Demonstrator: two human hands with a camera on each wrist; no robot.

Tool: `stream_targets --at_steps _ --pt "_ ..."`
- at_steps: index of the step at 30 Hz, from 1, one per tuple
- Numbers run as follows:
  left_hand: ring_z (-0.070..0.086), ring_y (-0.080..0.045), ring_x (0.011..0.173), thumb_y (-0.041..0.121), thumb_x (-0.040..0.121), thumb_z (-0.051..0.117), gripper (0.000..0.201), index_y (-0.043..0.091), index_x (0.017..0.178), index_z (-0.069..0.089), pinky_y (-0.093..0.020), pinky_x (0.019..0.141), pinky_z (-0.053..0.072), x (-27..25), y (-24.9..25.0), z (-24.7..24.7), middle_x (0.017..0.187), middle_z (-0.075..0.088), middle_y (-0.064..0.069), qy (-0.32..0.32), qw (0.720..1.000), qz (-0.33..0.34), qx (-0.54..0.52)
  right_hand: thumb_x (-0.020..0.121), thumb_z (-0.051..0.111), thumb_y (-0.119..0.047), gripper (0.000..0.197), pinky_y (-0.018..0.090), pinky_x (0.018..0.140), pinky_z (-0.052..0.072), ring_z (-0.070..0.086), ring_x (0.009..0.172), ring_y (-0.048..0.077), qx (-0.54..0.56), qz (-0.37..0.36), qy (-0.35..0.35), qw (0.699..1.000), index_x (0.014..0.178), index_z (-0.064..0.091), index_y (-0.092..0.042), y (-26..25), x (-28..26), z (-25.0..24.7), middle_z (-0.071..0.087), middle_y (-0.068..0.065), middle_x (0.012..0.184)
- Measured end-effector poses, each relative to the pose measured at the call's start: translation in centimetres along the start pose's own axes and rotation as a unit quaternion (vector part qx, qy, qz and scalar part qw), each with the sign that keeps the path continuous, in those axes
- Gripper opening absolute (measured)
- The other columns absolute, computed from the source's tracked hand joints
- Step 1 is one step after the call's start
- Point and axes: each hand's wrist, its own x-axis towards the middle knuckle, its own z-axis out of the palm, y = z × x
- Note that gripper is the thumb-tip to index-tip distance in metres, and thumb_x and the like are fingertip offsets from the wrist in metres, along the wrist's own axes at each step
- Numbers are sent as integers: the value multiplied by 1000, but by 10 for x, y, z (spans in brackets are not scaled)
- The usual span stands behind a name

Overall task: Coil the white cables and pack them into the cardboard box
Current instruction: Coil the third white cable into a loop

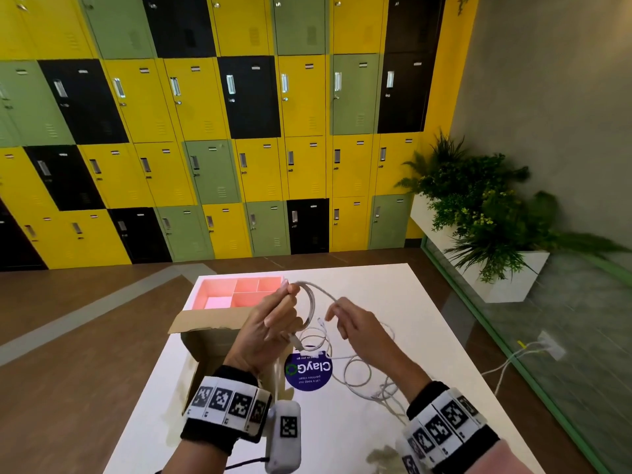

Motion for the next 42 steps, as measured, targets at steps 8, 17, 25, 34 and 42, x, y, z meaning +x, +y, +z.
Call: stream_targets --at_steps 8,17,25,34,42 --pt "36 -2 33 22 102 28 44 -10 123 48 -13 43 35 2 -9 -2 45 42 7 147 980 50 125 99 47 -22 29 30 72 40 59 108 31 -306 14 -190 933 127 46 -12 -22 -12 20 58 14 122" --pt "72 -19 87 25 102 31 31 12 119 53 -25 70 58 2 -14 -4 105 72 -15 232 926 48 295 100 46 -22 29 32 81 48 58 109 29 -321 -36 -256 911 124 50 -8 -57 -17 3 59 16 121" --pt "67 -18 68 32 99 32 45 -6 104 55 -20 60 52 1 -24 -15 81 68 -11 212 812 -23 543 97 50 -29 21 29 65 46 59 75 17 -233 -88 -156 956 98 63 -12 -60 -3 -20 67 7 92" --pt "47 -8 41 36 100 32 39 14 116 60 -20 60 50 -5 -24 -7 66 67 -7 134 875 -115 451 90 63 -27 21 14 61 34 49 71 7 -115 -133 -50 983 86 70 -8 -45 17 -35 60 3 81" --pt "29 -4 37 33 102 33 39 12 79 56 -21 51 27 -8 -27 -7 47 42 6 63 968 -117 215 83 71 -24 14 14 64 43 56 70 1 56 -96 -5 994 86 74 -11 -32 18 -30 62 -4 77"
